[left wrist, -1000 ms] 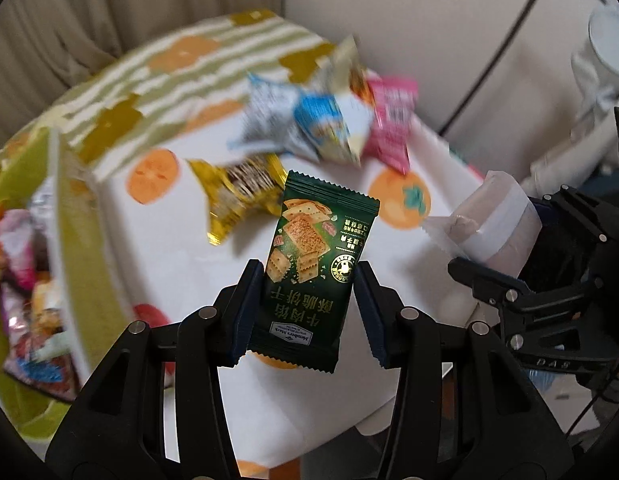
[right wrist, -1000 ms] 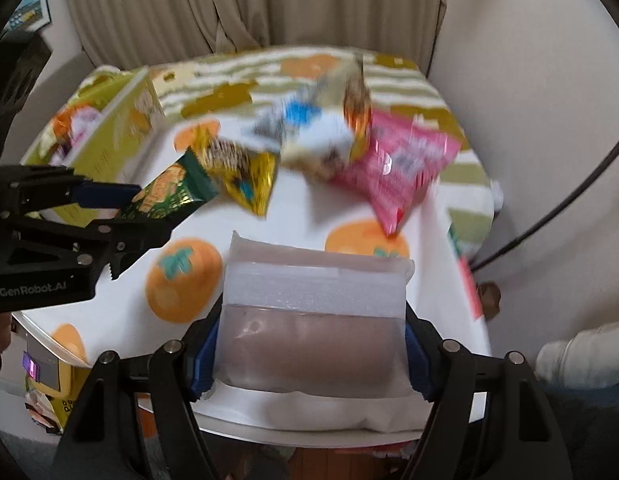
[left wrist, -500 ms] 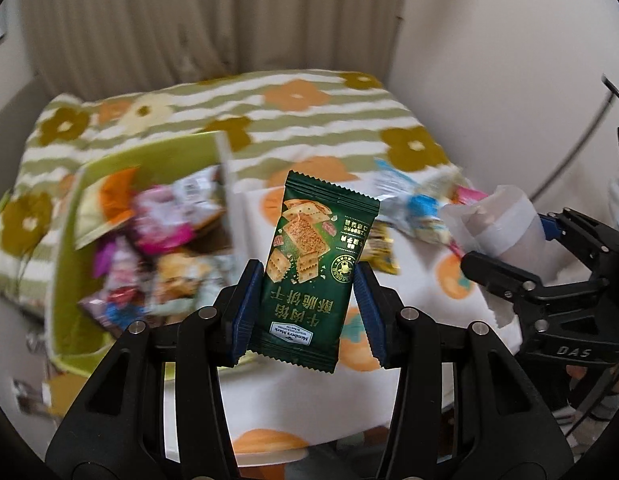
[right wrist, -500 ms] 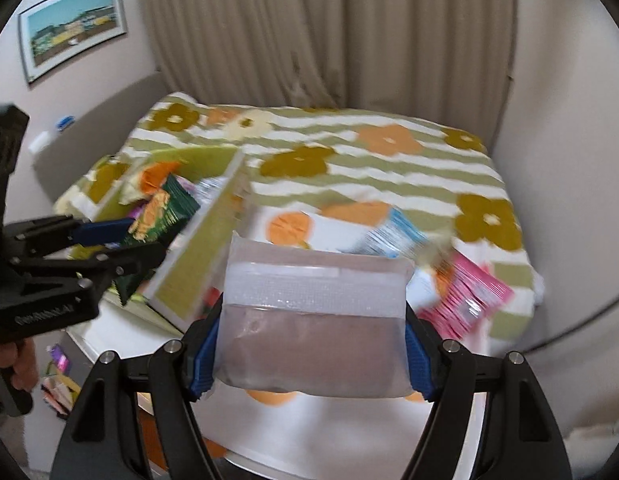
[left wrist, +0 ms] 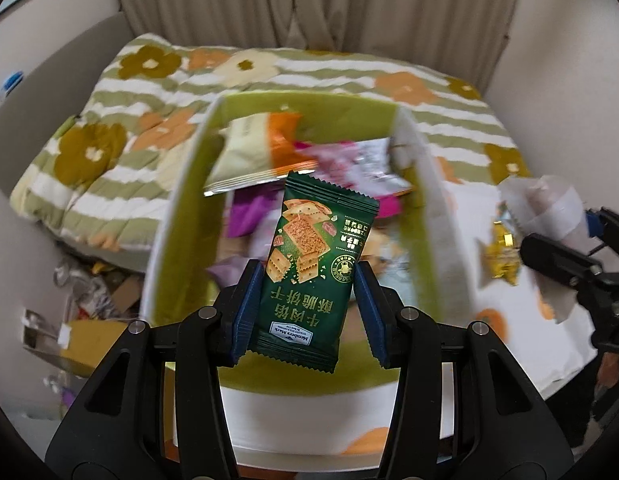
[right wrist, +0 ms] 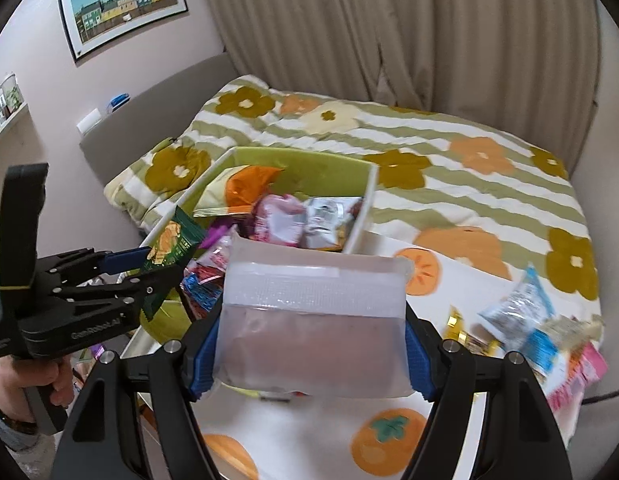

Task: Organize snacks
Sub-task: 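Carry the green cracker pack with left tool while right tool carries the clear box to the box, then release the cracker pack into the box with left tool while right tool drops the clear box in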

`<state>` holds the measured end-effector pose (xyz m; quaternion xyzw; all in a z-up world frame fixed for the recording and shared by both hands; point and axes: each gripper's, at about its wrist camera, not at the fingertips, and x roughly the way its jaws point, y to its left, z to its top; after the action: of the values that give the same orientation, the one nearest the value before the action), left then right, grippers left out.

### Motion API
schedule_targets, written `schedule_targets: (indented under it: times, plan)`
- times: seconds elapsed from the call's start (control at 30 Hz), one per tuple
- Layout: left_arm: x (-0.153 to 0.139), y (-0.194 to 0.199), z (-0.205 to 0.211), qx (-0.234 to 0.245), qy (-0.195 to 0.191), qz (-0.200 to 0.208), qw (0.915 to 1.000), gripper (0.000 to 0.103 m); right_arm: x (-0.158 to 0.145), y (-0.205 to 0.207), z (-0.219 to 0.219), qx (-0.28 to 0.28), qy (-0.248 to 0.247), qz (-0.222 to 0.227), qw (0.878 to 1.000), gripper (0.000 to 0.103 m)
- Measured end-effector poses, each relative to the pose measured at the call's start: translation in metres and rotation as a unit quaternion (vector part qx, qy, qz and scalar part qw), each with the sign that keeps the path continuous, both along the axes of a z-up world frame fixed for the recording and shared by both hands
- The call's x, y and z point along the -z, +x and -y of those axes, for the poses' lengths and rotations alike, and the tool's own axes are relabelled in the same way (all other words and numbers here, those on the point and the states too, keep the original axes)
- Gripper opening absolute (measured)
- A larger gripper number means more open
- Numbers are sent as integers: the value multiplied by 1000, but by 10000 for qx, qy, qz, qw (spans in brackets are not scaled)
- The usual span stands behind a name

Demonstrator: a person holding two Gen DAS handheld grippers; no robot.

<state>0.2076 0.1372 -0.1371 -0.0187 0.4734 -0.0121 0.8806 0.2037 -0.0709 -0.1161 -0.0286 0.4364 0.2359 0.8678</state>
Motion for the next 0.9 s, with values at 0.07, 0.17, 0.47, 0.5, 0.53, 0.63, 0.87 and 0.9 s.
schedule_targets:
  times: [0.07, 0.17, 0.47, 0.5, 0.53, 0.63, 0.87, 0.9]
  plan:
    - [10, 4, -10, 15, 54, -79, 10000, 43, 4, 6, -12, -46, -3, -71, 10000, 71]
    - [18, 7, -16, 64, 179, -25, 9998, 44, 11, 14, -27, -72, -37, -189, 9998, 71]
    - [38, -2, -39, -13, 126, -90, 9999, 103, 29, 21, -52, -57, -136, -467, 9988, 71]
    - [37, -6, -41, -65, 95, -93, 9999, 103, 30, 22, -52, -42, -144, -498, 9986, 71]
    - [37, -8, -44, -106, 75, -99, 9999, 103, 31, 22, -54, -20, -141, -539, 9984, 71]
    - [35, -15, -53, -192, 57, -66, 9998, 103, 35, 24, -58, 57, -96, -702, 9975, 71]
    - [35, -14, -68, -249, 51, -23, 9997, 103, 48, 24, -75, 100, -132, -988, 9950, 73]
    - [35, -14, -68, -241, 41, -32, 9997, 103, 49, 23, -75, 104, -117, -1013, 9947, 75]
